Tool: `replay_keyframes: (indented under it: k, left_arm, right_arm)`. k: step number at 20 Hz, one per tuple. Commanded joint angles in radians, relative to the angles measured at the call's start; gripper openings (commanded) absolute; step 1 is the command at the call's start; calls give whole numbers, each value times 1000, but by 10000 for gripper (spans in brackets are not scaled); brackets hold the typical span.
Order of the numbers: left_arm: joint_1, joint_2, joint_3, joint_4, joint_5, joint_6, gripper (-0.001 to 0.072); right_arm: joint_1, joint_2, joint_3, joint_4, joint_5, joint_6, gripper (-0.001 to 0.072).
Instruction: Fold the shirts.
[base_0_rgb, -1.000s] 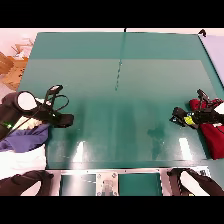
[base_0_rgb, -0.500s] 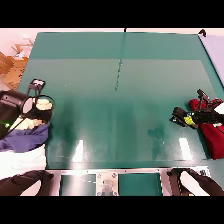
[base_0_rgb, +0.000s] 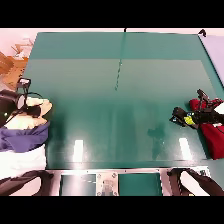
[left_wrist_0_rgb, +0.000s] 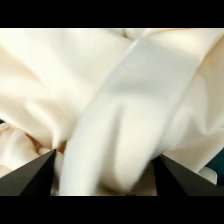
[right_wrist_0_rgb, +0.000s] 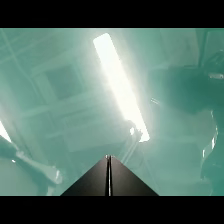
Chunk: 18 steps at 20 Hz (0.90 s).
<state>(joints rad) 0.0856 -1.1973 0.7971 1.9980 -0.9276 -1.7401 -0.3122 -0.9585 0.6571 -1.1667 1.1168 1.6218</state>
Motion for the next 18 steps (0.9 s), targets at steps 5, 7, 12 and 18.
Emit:
replay_keyframes:
  k: [5, 7, 12, 18]
  left_arm:
    - [29, -96, 117, -35, -62, 97, 23]
    - [-3, -71, 258, -87, -159, 175, 23]
    - [-221, -1, 614, -280, -294, 256, 23]
    - [-578, -79, 681, -493, -160, 249, 23]
  right_arm:
    - [1, 1, 0, 0, 0, 0, 15]
    - [1, 1, 0, 1, -2, 0, 15]
    - [1, 1, 0, 1, -3, 0, 15]
    - [1, 1, 0, 8, -2, 0, 15]
